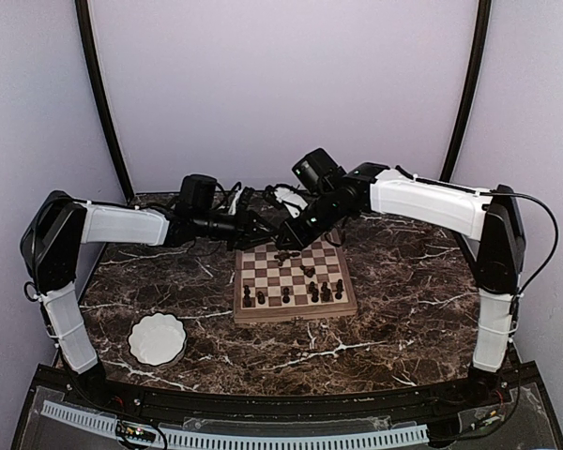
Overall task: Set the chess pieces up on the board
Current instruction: Pass from the right arm to the left
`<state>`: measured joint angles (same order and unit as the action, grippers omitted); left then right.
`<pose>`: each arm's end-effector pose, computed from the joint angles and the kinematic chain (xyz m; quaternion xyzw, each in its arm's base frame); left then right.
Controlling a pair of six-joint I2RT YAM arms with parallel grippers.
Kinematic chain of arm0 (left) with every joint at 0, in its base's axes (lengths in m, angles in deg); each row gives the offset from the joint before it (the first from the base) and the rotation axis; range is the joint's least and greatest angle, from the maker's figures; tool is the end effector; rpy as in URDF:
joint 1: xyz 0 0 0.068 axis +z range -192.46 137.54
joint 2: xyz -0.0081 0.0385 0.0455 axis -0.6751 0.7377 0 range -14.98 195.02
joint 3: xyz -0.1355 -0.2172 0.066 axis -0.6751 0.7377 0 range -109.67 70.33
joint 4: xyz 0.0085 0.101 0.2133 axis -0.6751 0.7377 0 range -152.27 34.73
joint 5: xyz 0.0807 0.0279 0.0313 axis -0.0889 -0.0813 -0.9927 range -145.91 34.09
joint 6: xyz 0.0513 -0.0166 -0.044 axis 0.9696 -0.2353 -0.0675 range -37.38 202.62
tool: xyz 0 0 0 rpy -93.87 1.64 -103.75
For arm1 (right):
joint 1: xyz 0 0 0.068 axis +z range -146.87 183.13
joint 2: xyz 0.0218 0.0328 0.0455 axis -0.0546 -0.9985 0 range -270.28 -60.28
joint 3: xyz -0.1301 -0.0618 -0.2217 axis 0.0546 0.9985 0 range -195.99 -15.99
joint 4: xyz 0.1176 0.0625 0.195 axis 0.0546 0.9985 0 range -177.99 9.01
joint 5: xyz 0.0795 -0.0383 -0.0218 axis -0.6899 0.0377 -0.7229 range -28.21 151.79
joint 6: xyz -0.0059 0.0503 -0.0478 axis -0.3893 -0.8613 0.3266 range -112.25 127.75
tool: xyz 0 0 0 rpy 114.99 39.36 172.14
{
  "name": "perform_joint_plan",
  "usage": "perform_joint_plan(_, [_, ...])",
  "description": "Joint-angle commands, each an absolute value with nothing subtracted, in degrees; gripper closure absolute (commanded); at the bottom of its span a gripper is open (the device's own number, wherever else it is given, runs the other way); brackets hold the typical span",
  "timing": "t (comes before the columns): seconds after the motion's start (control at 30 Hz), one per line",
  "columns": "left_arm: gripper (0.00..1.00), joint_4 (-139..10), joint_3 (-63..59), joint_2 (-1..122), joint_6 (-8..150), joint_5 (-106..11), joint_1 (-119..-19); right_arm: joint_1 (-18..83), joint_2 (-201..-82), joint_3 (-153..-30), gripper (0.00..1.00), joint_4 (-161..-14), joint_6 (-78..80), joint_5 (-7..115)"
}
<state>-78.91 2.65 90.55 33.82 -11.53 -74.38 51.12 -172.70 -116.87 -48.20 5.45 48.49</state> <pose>0.3219 -0.2472 0.2318 0.0989 0.7871 -0.5762 0.1968 0.2736 0.3233 0.2639 -0.3992 0.8489 0.2386 0.2513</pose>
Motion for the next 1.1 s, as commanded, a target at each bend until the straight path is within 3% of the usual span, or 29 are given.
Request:
perform_joint_plan(0.0, [0.70,-79.13,2.97,90.00,33.84,-10.38,-74.27,51.42,-169.80,-115.97,0.96,-50.70,4.27,50.07])
perform_joint_plan(0.1, [0.73,-78.93,2.92,90.04,33.84,-10.10,-74.28,51.46,-169.90,-115.95,0.96,-50.97,3.99,50.19])
perform_joint_plan(0.33, [0.90,-80.19,2.92,89.97,33.32,-9.30,-74.21,51.35,-169.87,-116.39,0.92,-50.43,3.72,51.15])
perform_joint_plan(0.47, [0.92,-80.69,0.13,89.02,33.21,-10.17,-73.65,50.02,-165.13,-113.11,0.71,-52.98,1.55,48.14])
perform_joint_plan(0.57, [0.92,-84.28,-1.61,87.48,32.38,-12.11,-73.15,47.23,-156.11,-103.54,0.50,-65.85,-6.75,43.98])
perform_joint_plan(0.63, [0.92,-88.51,-2.18,86.97,30.97,-12.46,-72.94,44.04,-152.47,-97.72,0.44,-73.74,-13.97,39.27])
perform_joint_plan(0.77, [0.92,-97.29,-2.14,87.45,26.23,-12.13,-72.96,38.71,-151.77,-90.77,0.43,-86.66,-26.74,26.98])
perform_joint_plan(1.07, [0.93,-101.46,-1.51,87.89,23.93,-11.44,-73.04,38.37,-159.11,-94.10,0.41,-88.47,-30.65,17.38])
